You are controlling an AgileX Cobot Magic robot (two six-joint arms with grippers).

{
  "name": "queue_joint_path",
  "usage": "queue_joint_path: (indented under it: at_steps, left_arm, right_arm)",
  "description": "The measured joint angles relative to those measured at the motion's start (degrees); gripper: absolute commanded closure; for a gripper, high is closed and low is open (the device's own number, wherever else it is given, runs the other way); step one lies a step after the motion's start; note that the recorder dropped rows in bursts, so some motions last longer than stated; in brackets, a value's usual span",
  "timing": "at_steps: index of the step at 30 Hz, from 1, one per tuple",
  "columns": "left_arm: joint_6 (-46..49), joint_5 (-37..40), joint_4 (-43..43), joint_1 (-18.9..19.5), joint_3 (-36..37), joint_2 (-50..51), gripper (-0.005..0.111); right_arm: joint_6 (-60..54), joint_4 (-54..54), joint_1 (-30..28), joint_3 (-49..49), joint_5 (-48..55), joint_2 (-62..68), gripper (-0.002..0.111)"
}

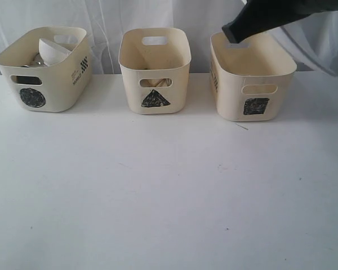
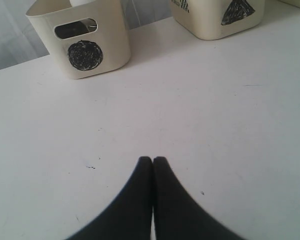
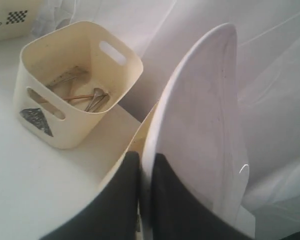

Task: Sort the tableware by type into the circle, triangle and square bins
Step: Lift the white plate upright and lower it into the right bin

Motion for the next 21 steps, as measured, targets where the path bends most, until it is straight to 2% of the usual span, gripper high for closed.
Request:
queue_joint_path:
  at_steps: [9, 21]
  left_arm:
    - [0.0, 0.0, 0.0, 0.0, 0.0, 0.0, 0.107]
    - [0.0, 0.0, 0.0, 0.0, 0.0, 0.0, 0.107]
  right_arm:
    - [0.0, 0.0, -7.2, -0.9, -15.2, 9.7, 0.108]
    - [0.0, 1.4, -10.4, -13.5, -21.3, 26.2, 0.108]
